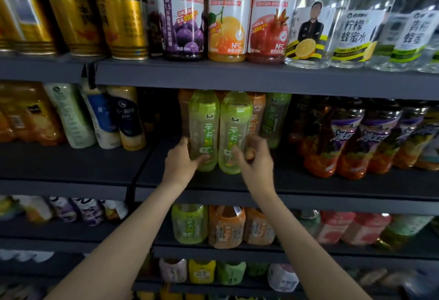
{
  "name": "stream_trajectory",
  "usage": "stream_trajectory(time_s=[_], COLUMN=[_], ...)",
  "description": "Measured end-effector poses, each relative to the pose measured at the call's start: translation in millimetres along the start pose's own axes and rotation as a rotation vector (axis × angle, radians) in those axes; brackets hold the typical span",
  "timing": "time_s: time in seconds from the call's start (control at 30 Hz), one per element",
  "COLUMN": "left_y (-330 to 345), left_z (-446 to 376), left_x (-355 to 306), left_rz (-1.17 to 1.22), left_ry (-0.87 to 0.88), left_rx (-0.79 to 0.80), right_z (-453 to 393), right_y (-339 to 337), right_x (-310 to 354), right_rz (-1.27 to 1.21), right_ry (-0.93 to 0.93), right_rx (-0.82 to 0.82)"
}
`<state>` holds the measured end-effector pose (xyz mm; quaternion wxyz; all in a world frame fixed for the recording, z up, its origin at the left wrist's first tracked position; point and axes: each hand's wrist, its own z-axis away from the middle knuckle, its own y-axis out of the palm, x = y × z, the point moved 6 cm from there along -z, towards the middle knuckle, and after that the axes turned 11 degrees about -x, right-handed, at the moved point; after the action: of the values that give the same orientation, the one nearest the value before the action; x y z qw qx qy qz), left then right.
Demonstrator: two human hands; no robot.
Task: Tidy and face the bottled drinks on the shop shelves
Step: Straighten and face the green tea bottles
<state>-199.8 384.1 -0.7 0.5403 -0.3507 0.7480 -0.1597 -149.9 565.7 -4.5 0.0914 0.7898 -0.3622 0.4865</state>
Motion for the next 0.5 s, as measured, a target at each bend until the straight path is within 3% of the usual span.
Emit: stream_trajectory(time_s=[0.07,0.17,0.37,0.5], left_y=[0.0,0.2,0.7,1.4], left_z=[0.3,0.2,-0.9,0.9], left_x=[-0.2,-1.9,-1.0,-2.0], left_rz=[-0.010,-0.033,-0.025,0.004], left_ry=[-0.019,-0.018,-0.019,-0.012], left_rx=[0.008,0.019,0.031,0.009], right_z=[6.2,7.3,13.8,10.2], right_y=[19.0,22.1,-11.0,-45.0], right_x=[2.1,1.6,-2.2,-13.0], right_rz=[0.164,0.274,0.227,0.207], right_ry=[-0.059,-0.008,0.046,0.128], right_rx=[0.076,0.032,-0.005,-0.138])
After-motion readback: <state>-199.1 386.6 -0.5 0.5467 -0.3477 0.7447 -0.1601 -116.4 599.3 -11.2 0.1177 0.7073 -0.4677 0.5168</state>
